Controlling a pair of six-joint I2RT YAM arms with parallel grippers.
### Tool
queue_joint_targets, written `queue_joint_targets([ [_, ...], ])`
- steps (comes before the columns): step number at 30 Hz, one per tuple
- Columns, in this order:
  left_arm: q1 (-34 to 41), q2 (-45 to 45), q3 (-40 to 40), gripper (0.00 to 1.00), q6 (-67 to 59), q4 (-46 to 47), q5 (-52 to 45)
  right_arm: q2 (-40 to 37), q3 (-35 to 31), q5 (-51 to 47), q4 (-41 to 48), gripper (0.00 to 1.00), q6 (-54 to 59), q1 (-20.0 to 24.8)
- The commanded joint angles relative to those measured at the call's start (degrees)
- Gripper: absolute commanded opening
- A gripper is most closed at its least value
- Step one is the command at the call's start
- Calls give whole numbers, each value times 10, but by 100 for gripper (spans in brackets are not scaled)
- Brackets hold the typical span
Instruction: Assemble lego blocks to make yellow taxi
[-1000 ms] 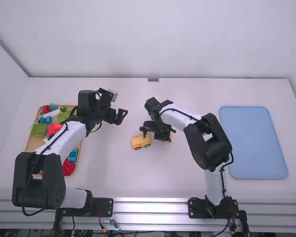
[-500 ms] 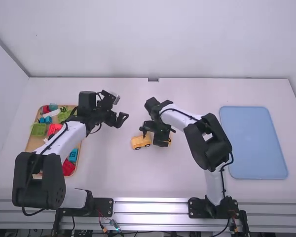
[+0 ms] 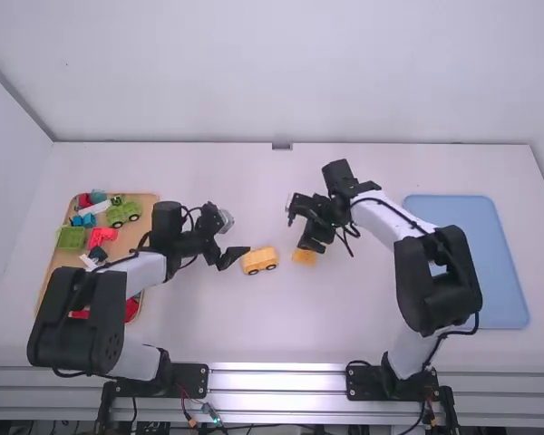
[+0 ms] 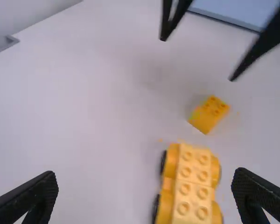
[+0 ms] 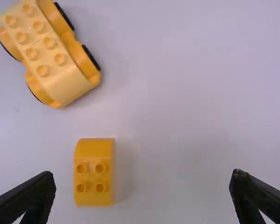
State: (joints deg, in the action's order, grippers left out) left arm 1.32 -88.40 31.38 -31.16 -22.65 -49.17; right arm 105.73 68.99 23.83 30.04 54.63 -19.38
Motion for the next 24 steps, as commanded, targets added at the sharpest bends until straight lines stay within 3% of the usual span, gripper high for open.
queue_joint_targets([
  [1, 5, -4, -42, 99, -12, -37, -40, -3, -33, 99, -13, 99, 9, 23],
  [6, 5, -26, -82, 99, -90, -59, -88, -3, -61, 125, -48, 99, 9, 53],
  [15, 6, -153, -39, 99, -163, -73, -120, -3, -84, 129, -47, 99, 45, 58],
  [24, 6, -235, 3, 99, -193, -89, -144, -3, -223, 240, -276, 99, 30, 81],
])
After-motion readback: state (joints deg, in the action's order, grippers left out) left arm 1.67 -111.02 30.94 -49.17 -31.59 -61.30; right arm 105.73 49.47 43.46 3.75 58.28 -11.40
